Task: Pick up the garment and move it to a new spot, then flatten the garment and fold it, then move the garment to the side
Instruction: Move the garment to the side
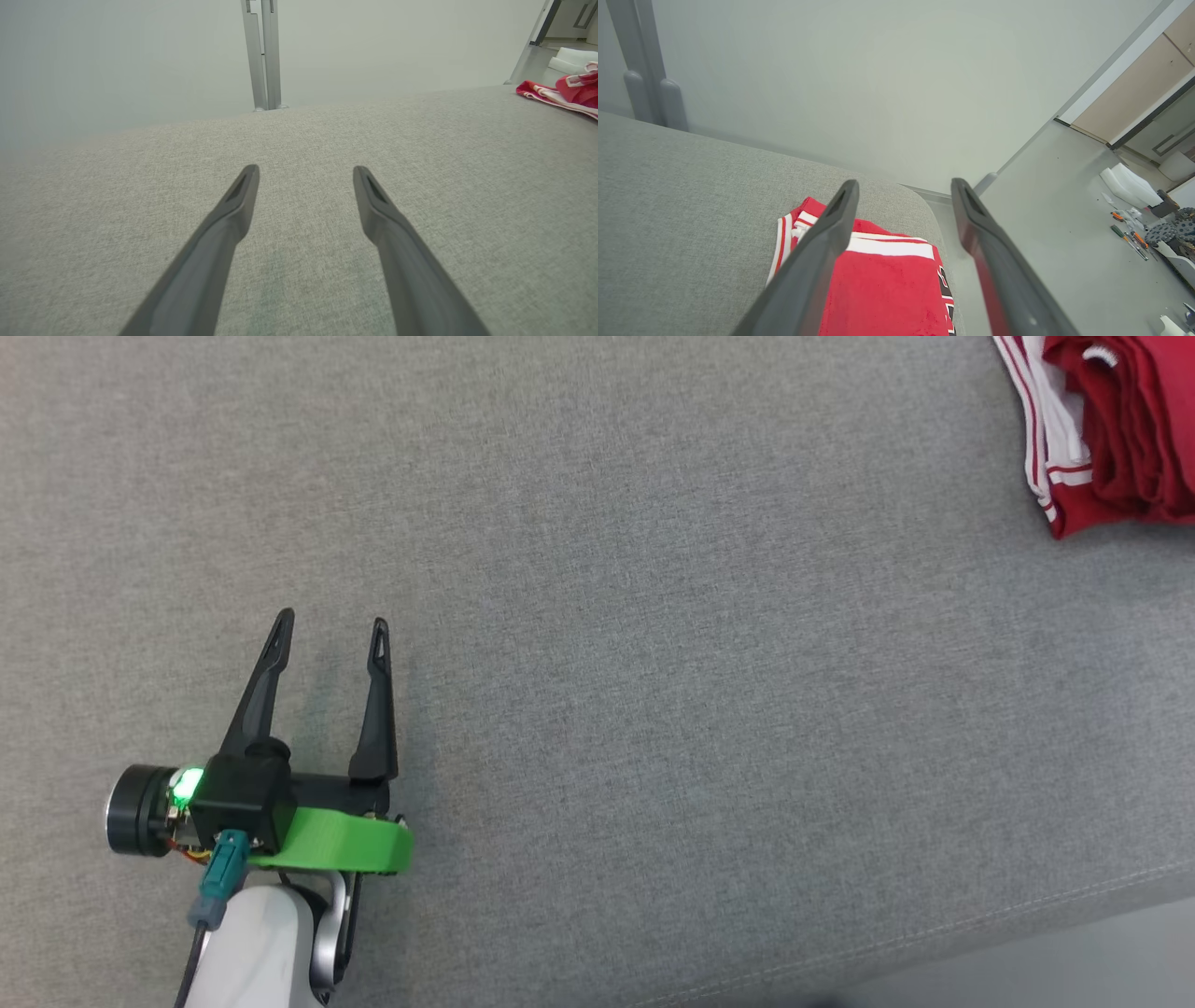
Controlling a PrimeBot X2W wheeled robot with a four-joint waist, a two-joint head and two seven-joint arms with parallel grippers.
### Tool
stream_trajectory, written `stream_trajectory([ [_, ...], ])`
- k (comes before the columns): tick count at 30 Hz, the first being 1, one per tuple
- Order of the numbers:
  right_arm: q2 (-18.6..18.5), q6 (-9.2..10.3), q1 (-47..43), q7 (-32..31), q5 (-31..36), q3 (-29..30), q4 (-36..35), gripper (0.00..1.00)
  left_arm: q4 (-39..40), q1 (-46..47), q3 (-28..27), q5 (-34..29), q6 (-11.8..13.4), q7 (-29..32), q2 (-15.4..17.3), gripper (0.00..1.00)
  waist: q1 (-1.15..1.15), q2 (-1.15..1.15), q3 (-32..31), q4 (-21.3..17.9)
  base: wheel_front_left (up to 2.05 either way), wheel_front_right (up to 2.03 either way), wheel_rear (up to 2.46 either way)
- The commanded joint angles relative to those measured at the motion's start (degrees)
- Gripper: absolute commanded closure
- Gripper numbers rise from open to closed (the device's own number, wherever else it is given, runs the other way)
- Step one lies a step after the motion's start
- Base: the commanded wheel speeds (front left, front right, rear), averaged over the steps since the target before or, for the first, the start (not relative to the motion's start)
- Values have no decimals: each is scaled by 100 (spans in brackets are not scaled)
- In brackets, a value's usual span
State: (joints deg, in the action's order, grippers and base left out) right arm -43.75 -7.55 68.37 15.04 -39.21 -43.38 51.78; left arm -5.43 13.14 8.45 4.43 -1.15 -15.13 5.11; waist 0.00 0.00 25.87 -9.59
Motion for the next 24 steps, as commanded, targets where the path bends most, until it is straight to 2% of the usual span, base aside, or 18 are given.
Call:
stream_trajectory([
  [1,97,14,-240,14,124,237,-231,0,-2,-138,-60,63,26,2,-3,0,0,0,-445,65,0,0,0],
  [14,1275,13,-3155,16,1340,2499,-2297,0,-10,-949,-432,231,-8,2,-99,0,0,0,-1544,273,0,0,0],
  [20,1960,13,-4374,16,1620,3303,-2933,0,-99,-1188,-585,286,-49,3,-134,0,0,0,-1931,385,0,0,0],
  [24,2321,13,-5060,16,1781,3598,-3281,0,-220,-1254,-622,302,-109,3,-149,0,0,0,-2087,512,0,0,0],
])
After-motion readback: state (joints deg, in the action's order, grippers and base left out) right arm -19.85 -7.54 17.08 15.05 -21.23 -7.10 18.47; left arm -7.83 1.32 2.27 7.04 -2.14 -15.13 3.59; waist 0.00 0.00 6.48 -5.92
